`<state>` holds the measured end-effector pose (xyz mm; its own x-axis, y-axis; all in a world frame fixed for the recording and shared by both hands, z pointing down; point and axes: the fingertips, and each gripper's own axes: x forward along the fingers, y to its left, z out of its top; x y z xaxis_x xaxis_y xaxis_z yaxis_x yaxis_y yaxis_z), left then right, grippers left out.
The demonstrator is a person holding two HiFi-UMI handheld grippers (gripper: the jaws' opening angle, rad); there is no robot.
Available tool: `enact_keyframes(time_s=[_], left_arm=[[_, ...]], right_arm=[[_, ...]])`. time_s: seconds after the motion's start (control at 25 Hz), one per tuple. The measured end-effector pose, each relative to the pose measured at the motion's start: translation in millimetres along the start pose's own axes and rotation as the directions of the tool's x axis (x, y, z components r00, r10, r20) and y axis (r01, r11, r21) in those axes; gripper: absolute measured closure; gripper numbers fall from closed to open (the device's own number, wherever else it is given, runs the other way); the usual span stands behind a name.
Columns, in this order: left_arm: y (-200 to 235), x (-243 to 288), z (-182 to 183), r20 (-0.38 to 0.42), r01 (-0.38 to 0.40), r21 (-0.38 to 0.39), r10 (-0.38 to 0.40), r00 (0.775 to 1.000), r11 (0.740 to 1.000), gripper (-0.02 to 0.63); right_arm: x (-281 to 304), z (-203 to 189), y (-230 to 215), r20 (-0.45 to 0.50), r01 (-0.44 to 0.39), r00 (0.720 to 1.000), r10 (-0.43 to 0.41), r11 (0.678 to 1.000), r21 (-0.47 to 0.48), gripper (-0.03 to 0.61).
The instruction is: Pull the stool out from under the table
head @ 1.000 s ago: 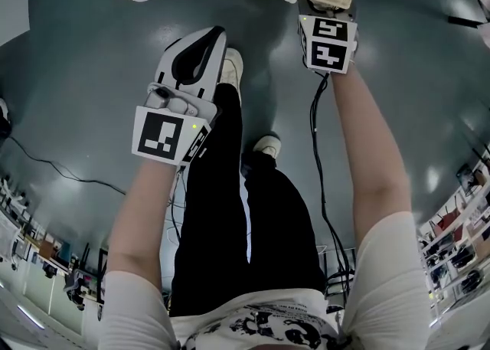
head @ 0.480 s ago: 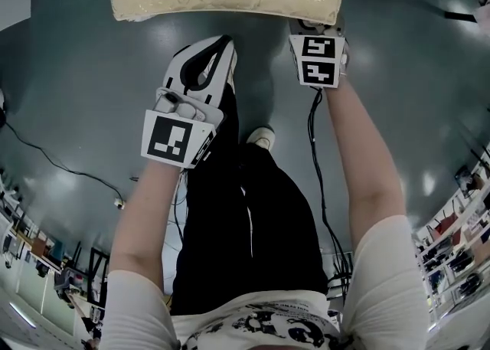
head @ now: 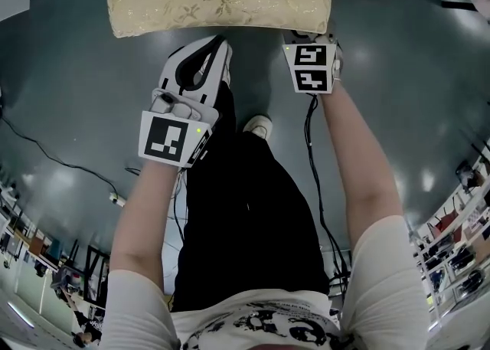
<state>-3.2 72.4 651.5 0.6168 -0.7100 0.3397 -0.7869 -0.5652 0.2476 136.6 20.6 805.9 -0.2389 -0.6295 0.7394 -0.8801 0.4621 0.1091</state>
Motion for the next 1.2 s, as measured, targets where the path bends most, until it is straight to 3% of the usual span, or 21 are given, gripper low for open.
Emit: enact_keyframes(time_s=[0.24,0.48,0.68,0.92,1.04,1.2], left_arm=[[-4,-7,4,0.004,-0.022,-0.003,0.022,1.0,1.0,0.592],[-6,-27,8,0.003,-0.083,-0.019,0.084,0.997,0.996,0.592],[-21,-36,27,-0.009,-0.078,0.002,0.078,0.997,0.997,0.592],[-28,-51,70,0.001,-0.088,0.0,0.088,0.996,0.996,0.592],[-33,-61,98,0.014,-0.076,0.013,0.076,0.997,0.997,0.592],[-39,-84,154,0.053,-0.078,-0.016,0.079,0.995,0.997,0.592]], right_arm=[[1,-3,-1,-0.009,0.004,1.0,-0.004,1.0,0.01,0.321],[-23,-3,1,-0.048,0.018,0.999,-0.022,0.996,-0.083,0.305],[-63,-8,3,-0.127,-0.008,0.992,0.007,1.0,-0.009,0.309],[-125,19,5,-0.13,0.039,0.991,-0.028,0.995,0.088,0.54],[-151,48,11,-0.107,0.032,0.994,-0.021,0.994,0.104,0.561],[-205,113,13,-0.007,0.04,0.999,-0.04,0.994,0.105,0.561]])
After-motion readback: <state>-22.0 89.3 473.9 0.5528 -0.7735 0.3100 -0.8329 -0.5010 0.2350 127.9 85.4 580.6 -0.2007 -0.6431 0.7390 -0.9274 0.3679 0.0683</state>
